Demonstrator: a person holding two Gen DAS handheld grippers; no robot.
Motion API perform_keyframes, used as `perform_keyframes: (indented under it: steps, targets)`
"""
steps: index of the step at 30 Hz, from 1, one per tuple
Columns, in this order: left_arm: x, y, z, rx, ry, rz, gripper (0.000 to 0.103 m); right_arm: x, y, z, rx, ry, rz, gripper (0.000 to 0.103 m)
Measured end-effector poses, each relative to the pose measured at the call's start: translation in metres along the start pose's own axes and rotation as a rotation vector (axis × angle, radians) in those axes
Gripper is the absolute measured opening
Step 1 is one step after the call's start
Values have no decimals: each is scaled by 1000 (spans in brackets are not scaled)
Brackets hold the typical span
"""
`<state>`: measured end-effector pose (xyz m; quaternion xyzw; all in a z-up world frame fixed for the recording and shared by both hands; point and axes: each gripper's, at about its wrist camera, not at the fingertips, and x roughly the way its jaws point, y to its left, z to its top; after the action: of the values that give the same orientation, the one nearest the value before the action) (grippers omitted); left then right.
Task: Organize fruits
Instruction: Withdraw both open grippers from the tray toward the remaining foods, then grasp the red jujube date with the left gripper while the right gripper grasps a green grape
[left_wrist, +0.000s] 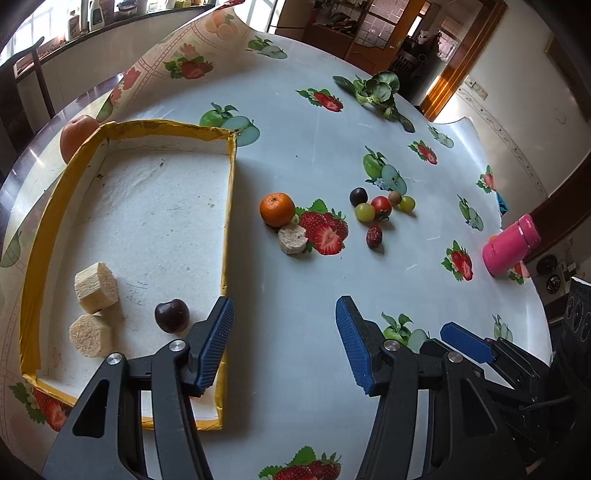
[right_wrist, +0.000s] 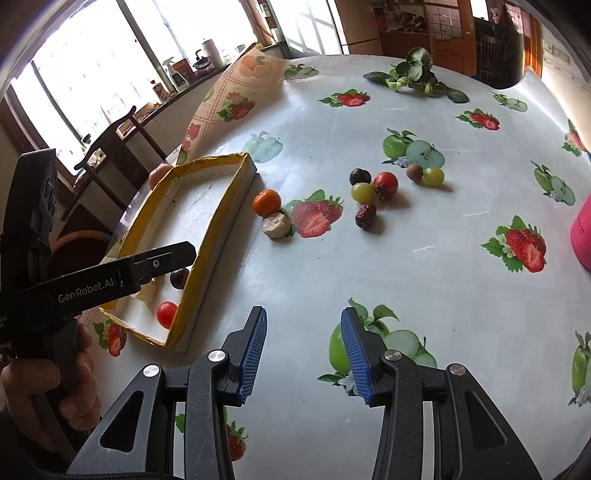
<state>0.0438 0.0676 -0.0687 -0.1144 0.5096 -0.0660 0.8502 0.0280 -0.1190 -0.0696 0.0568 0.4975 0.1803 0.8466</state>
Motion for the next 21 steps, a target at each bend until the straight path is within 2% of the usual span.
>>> perform_keyframes:
  steps: [10, 16, 21]
  targets:
    - [36, -53, 11, 54, 32, -72, 56, 1, -58, 10, 71, -25, -74, 42]
    - [73, -88, 24, 104, 57, -85, 56, 18, -107, 50, 134, -59, -141, 41]
    - [102, -93, 38, 102, 72, -70, 56, 48, -131, 85, 125, -58, -153, 39]
